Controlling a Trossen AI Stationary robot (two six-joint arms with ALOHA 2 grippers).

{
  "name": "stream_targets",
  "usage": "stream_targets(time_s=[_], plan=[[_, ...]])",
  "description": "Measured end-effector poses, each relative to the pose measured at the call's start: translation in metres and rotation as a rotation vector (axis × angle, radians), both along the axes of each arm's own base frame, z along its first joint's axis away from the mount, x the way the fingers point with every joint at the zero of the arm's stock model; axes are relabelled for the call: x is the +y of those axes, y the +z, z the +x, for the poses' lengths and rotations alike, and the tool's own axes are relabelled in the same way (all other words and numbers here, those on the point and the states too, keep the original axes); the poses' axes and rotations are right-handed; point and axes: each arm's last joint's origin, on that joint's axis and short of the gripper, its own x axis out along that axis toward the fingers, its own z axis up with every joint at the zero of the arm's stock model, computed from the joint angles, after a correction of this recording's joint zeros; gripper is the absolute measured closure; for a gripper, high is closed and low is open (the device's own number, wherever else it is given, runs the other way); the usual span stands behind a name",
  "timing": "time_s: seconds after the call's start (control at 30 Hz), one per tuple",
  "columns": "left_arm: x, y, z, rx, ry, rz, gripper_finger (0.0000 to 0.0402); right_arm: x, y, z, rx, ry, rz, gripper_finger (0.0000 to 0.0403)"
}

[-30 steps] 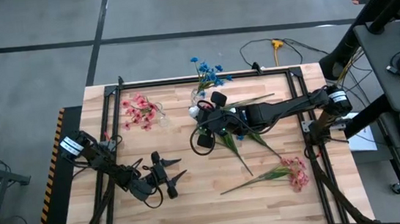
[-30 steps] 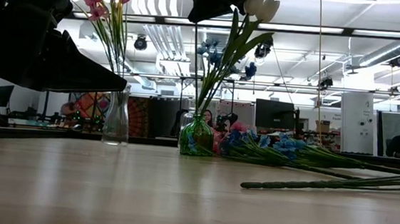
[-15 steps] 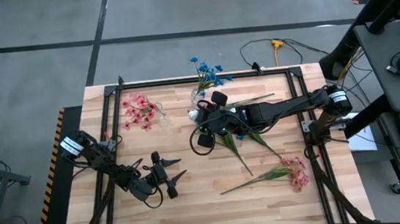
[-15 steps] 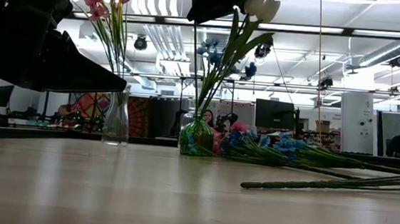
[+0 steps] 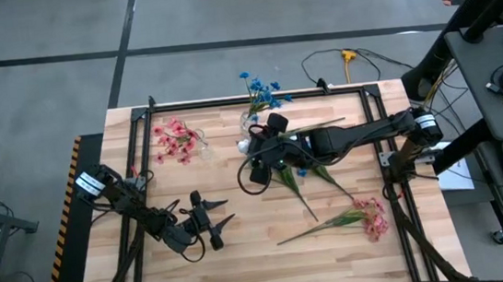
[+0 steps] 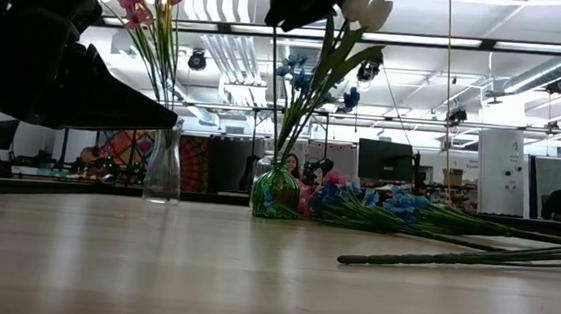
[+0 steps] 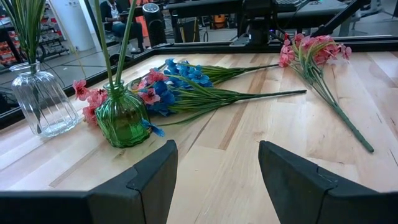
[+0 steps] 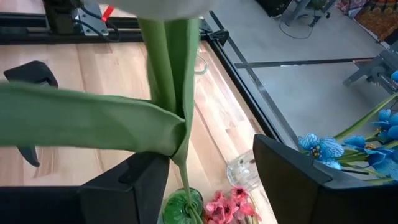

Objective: Sort flowers into vase by color
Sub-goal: Put the white tulip flower into the green vase

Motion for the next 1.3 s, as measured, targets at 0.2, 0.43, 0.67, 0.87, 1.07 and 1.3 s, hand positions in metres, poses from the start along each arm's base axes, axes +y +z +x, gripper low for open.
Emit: stream_targets(time_s=[0.2,0.43,0.67,0.87,1.07,1.3], plan=[[0.0,0.0,0.0,0.0,0.0,0.0,0.0194,0.0,0.0,-0.001,0.014,0.001,-0.001,0.015],[0.0,0.001,0.0,-0.008,0.0,-0.007,0.0194,0.0,0.005,-0.005,0.047,-0.012,0.014,0.0134],[-0.016,0.027,0.025,-0.06,-0.017,0.063,0.0194,0.001,0.009,-0.007,0.069,-0.007,0.011,0.0132],[-0.009,0.049,0.048,-0.072,0.085,0.152,0.0194,0.002,0.009,-0.009,0.089,0.003,0.001,0.0131],[0.021,0.069,0.057,-0.159,0.097,0.174,0.0194,0.002,0.008,-0.01,0.106,0.007,-0.002,0.0129],[0.056,0.087,0.071,-0.212,0.069,0.24,0.0194,0.002,0.008,-0.01,0.106,0.008,-0.002,0.0127]])
